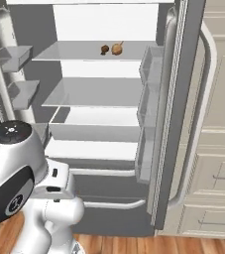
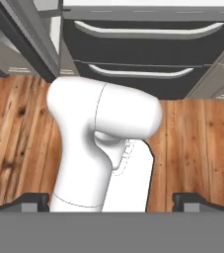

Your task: Place one onion and one chicken drumstick in each tupperware on the nearby counter, to pack two identical lunches.

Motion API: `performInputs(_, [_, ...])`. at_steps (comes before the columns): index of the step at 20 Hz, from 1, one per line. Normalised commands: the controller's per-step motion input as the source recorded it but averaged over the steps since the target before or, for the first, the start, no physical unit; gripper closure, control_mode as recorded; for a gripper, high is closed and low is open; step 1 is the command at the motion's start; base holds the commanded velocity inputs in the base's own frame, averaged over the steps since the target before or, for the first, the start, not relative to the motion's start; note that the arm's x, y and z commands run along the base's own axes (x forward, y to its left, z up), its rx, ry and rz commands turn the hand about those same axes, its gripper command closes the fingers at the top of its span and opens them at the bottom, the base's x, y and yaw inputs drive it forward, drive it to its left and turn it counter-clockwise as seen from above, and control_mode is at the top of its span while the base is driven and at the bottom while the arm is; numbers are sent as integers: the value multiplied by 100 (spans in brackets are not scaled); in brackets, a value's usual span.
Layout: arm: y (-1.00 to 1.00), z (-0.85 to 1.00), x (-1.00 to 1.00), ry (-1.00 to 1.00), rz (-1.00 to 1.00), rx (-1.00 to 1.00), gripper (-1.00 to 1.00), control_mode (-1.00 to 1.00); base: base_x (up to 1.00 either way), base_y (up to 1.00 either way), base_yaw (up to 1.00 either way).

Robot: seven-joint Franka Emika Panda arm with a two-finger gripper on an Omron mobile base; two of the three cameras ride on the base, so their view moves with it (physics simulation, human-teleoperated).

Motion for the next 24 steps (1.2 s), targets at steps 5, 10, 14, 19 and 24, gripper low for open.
performInputs(5, [0,0,0,0,0,0,-100,100,30,-17,0])
performInputs(10, [0,0,0,0,0,0,-100,100,78,3,0])
performInputs(14, [0,0,0,0,0,0,-100,100,84,-2,0])
performInputs(19, [0,0,0,0,0,0,-100,100,66,-21,2])
performInputs(24, [0,0,0,0,0,0,-100,100,36,-36,15])
